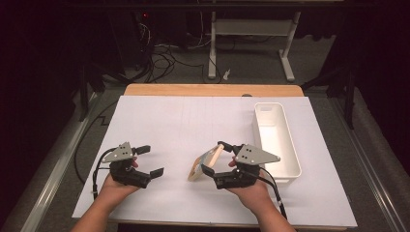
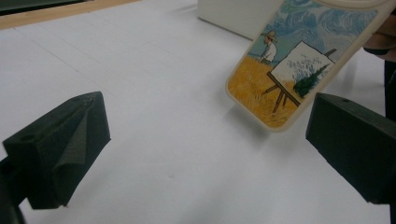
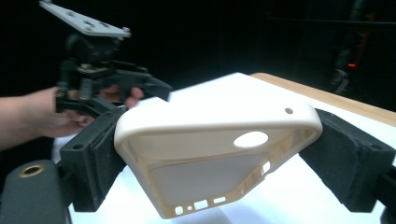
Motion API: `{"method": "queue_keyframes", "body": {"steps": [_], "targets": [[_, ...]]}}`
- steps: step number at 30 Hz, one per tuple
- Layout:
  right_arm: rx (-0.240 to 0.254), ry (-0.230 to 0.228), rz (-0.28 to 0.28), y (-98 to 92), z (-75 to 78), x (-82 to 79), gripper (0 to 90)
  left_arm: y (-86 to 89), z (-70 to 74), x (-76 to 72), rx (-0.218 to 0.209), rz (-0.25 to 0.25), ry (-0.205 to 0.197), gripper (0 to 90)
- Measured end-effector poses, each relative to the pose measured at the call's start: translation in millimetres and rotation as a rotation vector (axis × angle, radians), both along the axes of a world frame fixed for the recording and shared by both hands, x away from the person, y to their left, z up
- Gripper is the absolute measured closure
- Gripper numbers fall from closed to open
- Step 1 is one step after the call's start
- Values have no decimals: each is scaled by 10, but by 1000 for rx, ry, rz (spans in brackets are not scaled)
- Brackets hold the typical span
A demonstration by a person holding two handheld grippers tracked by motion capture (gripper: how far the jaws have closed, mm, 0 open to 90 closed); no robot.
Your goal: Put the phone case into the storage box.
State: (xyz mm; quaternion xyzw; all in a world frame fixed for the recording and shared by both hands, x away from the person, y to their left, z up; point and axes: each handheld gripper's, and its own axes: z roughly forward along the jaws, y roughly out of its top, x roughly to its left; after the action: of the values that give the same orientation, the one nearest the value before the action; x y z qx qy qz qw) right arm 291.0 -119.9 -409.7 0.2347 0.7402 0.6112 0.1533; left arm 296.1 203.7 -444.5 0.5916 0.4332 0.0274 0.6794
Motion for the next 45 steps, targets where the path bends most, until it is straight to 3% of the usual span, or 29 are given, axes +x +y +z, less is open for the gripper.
{"method": "queue_keyframes", "body": {"steps": [7,11,18,26,38,45], "targets": [[-2,-9,-59,-129,2,-16,128,-6,3,0,-7,10,0,6],[-9,-23,-97,-198,4,-77,128,-15,-8,-2,16,19,-5,2],[-7,-40,-145,-288,-5,-145,128,22,-9,14,0,39,-8,2],[3,-32,-185,-416,-27,-155,127,43,3,12,-30,58,-28,2],[9,-49,-238,-512,14,-179,127,32,8,-5,-30,64,-51,2],[9,-59,-266,-541,40,-187,127,11,-9,2,-17,61,-41,2]]}}
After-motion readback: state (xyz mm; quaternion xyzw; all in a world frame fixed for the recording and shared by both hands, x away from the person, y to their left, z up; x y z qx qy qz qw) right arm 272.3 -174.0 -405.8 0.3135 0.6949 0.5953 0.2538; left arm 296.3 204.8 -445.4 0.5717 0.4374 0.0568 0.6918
